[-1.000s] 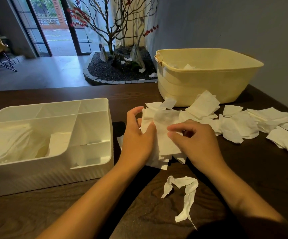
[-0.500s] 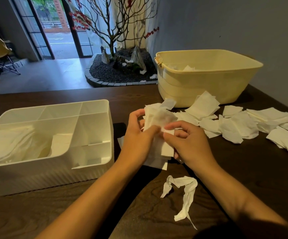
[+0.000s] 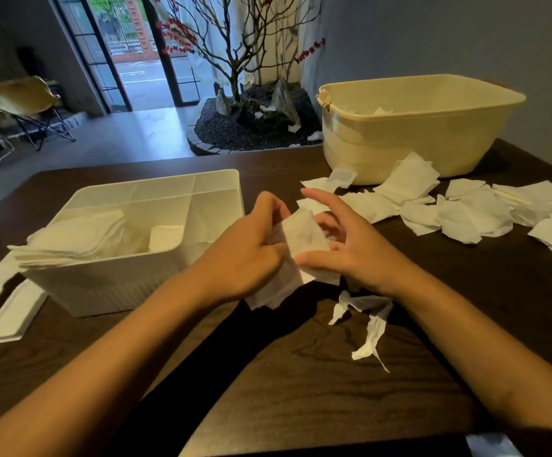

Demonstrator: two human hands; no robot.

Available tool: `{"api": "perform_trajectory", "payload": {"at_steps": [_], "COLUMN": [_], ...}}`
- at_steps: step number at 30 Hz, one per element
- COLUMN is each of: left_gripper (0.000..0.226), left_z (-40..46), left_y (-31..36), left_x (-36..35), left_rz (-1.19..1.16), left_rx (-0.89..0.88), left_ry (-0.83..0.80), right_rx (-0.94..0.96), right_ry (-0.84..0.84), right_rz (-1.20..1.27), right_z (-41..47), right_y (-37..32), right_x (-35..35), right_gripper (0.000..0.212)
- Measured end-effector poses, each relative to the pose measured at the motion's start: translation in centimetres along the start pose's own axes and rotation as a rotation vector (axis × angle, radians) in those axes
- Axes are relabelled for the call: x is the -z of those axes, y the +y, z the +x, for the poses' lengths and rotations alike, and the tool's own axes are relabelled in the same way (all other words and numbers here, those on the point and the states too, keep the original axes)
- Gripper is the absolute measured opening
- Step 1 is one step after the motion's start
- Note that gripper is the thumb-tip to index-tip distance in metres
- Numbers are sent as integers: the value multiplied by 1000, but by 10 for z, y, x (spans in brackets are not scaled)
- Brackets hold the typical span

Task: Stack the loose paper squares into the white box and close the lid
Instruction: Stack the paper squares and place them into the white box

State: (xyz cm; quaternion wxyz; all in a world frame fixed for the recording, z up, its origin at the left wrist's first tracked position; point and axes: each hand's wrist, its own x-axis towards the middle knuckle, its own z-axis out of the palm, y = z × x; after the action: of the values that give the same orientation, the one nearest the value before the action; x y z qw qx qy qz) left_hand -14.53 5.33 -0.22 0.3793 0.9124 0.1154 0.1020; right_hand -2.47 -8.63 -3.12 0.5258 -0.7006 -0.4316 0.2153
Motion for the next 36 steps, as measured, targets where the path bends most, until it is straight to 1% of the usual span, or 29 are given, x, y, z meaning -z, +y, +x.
{"api": "perform_trajectory", "payload": {"at_steps": [2,5,7,9,13,17,19,21,24,26,28,30,33,36], "left_gripper": [35,39,40,41,50,51,48,40,24,20,20,26,44,51], "left_z": [-11,-28,-39,-50,-70,-88,-98,-107,-113,-112,-112,-110,-106,-103], "left_y": [-1,-3,-6,-9,-20,-38,-48,-58,-69,-70,-68,-66,-64,-62], "left_x": [7,19,26,32,43,46,42,33,13,0,-9,-11,-7,-10], "left_rz": [26,45,57,55,67,170,184,138,-140,-340,-507,-614,-655,-643], "left_rx": [-4,-10,-30,-60,-117,-88,-86,-101,-45,33,117,167,162,118], "left_ry": [-39,-121,-155,-176,-128,-48,24,145,381,480,478,421,338,380], "right_rx": [-4,0,24,23,27,-29,-47,-72,-107,-112,-119,-129,-116,-55], "right_ry": [-73,-118,-162,-206,-172,-97,-36,27,140,198,232,261,277,260], "right_rz": [-71,-73,-140,-207,-214,-295,-278,-234,-133,-77,-30,31,77,80], "right_z": [0,-4,-7,-9,-11,-17,-21,-23,-26,-29,-32,-32,-31,-33], "right_y": [-12,-24,-25,-27,-28,-23,-18,-16,-15,-14,-14,-14,-15,-15], "right_x": [-3,-17,-27,-36,-51,-67,-76,-83,-96,-107,-117,-123,-126,-130], "right_gripper": [84,69,61,49,28,17,15,16,15,18,25,33,43,47]}}
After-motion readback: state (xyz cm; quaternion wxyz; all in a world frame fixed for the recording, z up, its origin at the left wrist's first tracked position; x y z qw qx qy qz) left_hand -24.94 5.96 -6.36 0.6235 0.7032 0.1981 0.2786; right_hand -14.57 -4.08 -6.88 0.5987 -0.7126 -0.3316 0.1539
